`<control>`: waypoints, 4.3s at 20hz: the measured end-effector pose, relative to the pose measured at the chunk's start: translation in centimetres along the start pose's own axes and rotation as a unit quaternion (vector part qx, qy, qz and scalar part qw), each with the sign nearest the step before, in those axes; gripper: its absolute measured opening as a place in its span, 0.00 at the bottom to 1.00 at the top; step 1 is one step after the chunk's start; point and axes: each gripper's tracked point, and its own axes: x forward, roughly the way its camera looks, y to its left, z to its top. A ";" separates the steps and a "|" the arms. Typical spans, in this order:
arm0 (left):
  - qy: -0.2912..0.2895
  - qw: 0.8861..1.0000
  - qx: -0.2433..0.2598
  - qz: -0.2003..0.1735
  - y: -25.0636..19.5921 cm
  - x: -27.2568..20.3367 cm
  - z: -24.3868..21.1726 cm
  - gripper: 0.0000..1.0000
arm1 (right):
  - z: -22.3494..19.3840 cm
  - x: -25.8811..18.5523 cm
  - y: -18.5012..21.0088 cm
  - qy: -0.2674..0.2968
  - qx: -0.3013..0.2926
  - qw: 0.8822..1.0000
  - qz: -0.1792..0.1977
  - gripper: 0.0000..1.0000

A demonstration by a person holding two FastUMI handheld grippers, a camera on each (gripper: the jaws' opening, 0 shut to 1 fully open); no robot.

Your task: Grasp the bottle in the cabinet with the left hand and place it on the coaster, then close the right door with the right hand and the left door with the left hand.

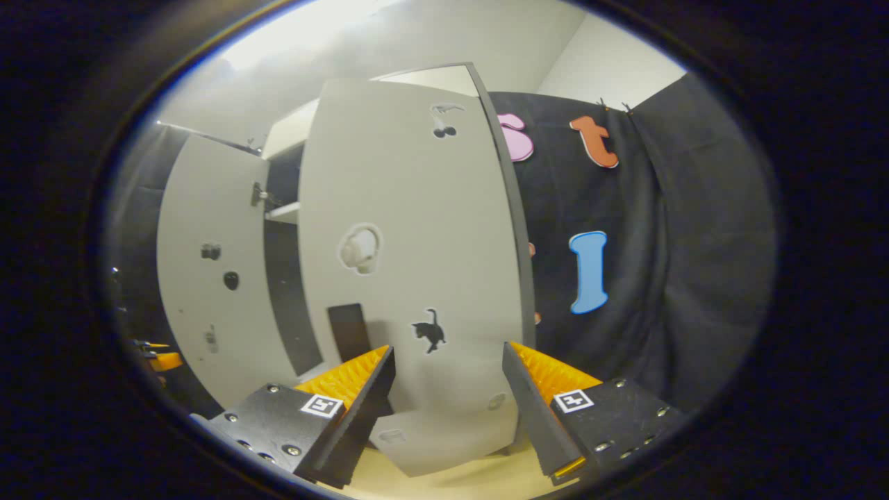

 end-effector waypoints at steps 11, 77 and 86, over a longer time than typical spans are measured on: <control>-0.026 0.999 0.043 -0.015 -0.8 4.4 5.7 0.93 | 1.1 -13.0 -2.2 -0.026 -0.066 0.997 -0.006 0.94; -0.050 0.980 0.006 -0.195 -26.6 -7.3 6.1 0.96 | -2.7 -26.6 2.4 -0.021 -0.034 0.997 -0.068 0.97; -0.053 0.977 -0.009 -0.208 -23.4 -5.8 6.8 0.96 | -1.6 -23.2 2.6 -0.019 -0.022 0.994 -0.107 0.97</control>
